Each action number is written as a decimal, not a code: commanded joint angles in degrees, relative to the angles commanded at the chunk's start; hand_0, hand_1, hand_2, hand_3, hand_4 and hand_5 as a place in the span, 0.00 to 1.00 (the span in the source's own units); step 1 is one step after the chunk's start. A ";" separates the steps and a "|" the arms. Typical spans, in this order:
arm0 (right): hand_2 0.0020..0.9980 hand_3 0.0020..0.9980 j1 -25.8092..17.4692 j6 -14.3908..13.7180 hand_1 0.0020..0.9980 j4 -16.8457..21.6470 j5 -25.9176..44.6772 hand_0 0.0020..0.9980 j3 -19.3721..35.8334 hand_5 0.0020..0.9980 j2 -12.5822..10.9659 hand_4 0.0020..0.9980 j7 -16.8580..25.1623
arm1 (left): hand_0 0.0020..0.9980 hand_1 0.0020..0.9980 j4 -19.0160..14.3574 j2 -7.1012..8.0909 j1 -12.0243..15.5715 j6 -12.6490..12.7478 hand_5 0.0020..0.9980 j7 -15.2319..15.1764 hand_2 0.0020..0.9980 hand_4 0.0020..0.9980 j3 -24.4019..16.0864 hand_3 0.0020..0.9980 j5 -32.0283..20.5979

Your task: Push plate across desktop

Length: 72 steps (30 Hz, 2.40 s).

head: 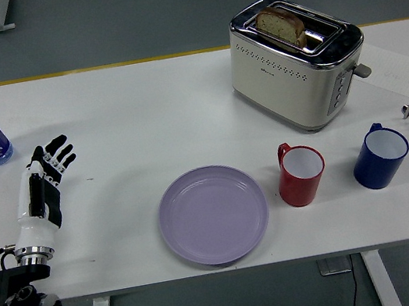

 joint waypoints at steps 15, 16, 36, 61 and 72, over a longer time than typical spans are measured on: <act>0.75 0.73 -0.42 -0.47 0.64 0.18 0.25 0.69 0.06 0.49 0.06 0.48 -0.50 | 0.76 0.77 3.12 7.17 1.29 -2.97 1.00 4.77 0.79 0.51 -11.98 0.74 0.31; 0.75 0.73 -0.42 -0.51 0.64 0.19 0.29 0.69 0.07 0.49 0.09 0.48 -0.50 | 0.76 0.77 3.33 7.47 1.32 -3.42 1.00 5.26 0.79 0.51 -12.61 0.74 0.36; 0.74 0.73 0.05 -0.47 0.64 0.08 0.49 0.69 -0.03 0.48 0.16 0.48 -0.32 | 0.75 0.77 4.22 10.17 2.19 -12.93 1.00 13.01 0.77 0.53 -19.91 0.73 -1.77; 0.75 0.73 0.54 -0.25 0.64 0.04 -0.06 0.69 0.14 0.49 -0.07 0.48 -0.32 | 0.76 0.77 4.28 10.25 2.11 -16.84 1.00 18.40 0.76 0.56 -21.80 0.72 -2.92; 0.75 0.73 0.63 -0.18 0.64 0.10 0.28 0.69 -0.25 0.48 -0.12 0.47 -0.59 | 0.76 0.77 4.79 10.06 2.16 -16.80 1.00 18.79 0.76 0.57 -22.01 0.72 -2.64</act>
